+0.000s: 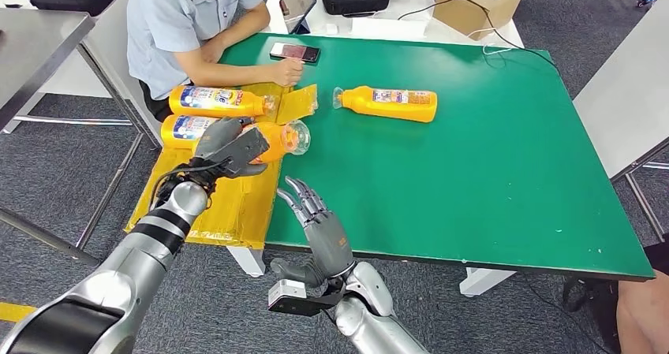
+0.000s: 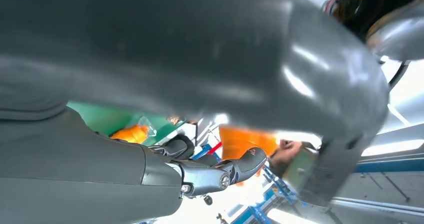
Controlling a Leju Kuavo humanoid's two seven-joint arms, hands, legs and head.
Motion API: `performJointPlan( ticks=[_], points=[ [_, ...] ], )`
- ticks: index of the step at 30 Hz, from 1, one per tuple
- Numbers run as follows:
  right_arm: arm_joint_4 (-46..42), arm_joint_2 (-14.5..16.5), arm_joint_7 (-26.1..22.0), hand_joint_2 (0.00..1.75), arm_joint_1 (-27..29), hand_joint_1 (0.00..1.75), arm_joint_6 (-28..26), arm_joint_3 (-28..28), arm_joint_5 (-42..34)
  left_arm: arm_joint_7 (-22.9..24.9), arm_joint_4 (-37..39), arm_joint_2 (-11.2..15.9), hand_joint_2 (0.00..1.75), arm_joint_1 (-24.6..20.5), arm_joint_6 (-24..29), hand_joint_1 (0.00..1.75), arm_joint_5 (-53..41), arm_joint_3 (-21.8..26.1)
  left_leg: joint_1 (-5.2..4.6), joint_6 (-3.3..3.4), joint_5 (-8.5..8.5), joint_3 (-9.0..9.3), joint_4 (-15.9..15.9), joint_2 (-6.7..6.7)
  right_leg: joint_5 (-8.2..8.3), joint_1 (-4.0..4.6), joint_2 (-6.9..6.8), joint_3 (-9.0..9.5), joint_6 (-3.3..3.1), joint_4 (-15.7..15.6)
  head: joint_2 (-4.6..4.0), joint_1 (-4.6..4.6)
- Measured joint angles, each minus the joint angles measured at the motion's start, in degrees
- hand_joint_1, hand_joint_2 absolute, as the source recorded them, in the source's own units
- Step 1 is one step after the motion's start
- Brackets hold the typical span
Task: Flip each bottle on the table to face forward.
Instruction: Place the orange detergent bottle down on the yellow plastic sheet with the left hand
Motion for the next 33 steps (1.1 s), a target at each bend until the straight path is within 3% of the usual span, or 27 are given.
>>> performJointPlan(
  ticks=[5,9,18,19,23,24,30,33],
  points=[
    [-0.55,0.3,-0.7,0.0,0.03,0.0,2.11,0.65,-1.08,4.44,7.64,1.0,1.75,-6.37,-1.4,1.75,-6.03,-0.51,0.01,0.0,0.02,0.01,0.0,0.01,0.01,0.02,0.01,0.0,0.0,0.02,0.0,-0.01],
    [-0.93,0.64,-1.41,0.0,0.09,0.0,3.66,1.81,-2.79,9.71,14.54,1.89,1.75,-10.58,-6.92,1.75,-12.27,-1.92,0.01,-0.01,0.01,0.0,0.0,0.02,0.0,0.01,0.01,0.0,0.0,0.04,0.0,-0.01],
    [-0.84,1.4,-2.97,0.0,0.02,0.0,4.78,3.61,-6.16,15.96,23.71,3.76,1.75,-12.19,-17.55,1.75,-15.77,-3.72,0.02,-0.01,0.0,-0.01,0.0,0.01,-0.01,0.0,0.01,-0.01,0.0,0.03,0.0,0.02],
    [-0.8,1.48,-3.02,0.0,-0.01,0.0,4.9,3.74,-6.42,16.19,24.24,3.89,1.75,-12.19,-18.75,1.69,-15.98,-3.74,0.02,-0.01,0.01,-0.01,0.0,0.01,-0.01,0.0,0.01,-0.01,0.0,0.03,0.0,0.02],
    [-0.53,1.69,-3.15,0.0,-0.16,0.0,5.0,4.2,-7.21,15.05,25.59,4.09,1.75,-12.07,-21.39,0.99,-15.68,-3.75,0.01,-0.01,0.01,-0.01,0.0,-0.01,-0.01,-0.01,0.0,0.01,0.0,0.03,0.0,0.01],
    [-0.44,1.7,-3.18,0.0,-0.2,0.0,5.0,4.3,-7.38,14.29,25.81,4.1,1.75,-11.98,-21.6,0.94,-15.3,-3.72,0.01,-0.01,0.01,-0.01,0.0,-0.02,-0.01,-0.01,0.0,0.01,0.0,0.03,0.0,0.01],
    [-0.08,1.71,-3.28,0.0,-0.43,0.0,4.98,4.66,-7.62,10.28,26.36,4.11,1.75,-11.43,-21.56,0.95,-13.17,-3.15,0.0,-0.01,0.01,-0.01,0.0,-0.09,-0.01,-0.01,-0.04,0.02,0.0,0.03,0.0,0.0],
    [0.05,1.71,-3.29,0.0,-0.47,0.0,4.98,4.72,-7.62,9.97,26.4,4.12,1.75,-11.35,-21.51,1.33,-12.97,-2.9,0.01,-0.01,0.01,-0.01,0.0,-0.15,-0.01,-0.01,-0.07,0.03,0.0,0.03,0.0,-0.01]
  ],
)
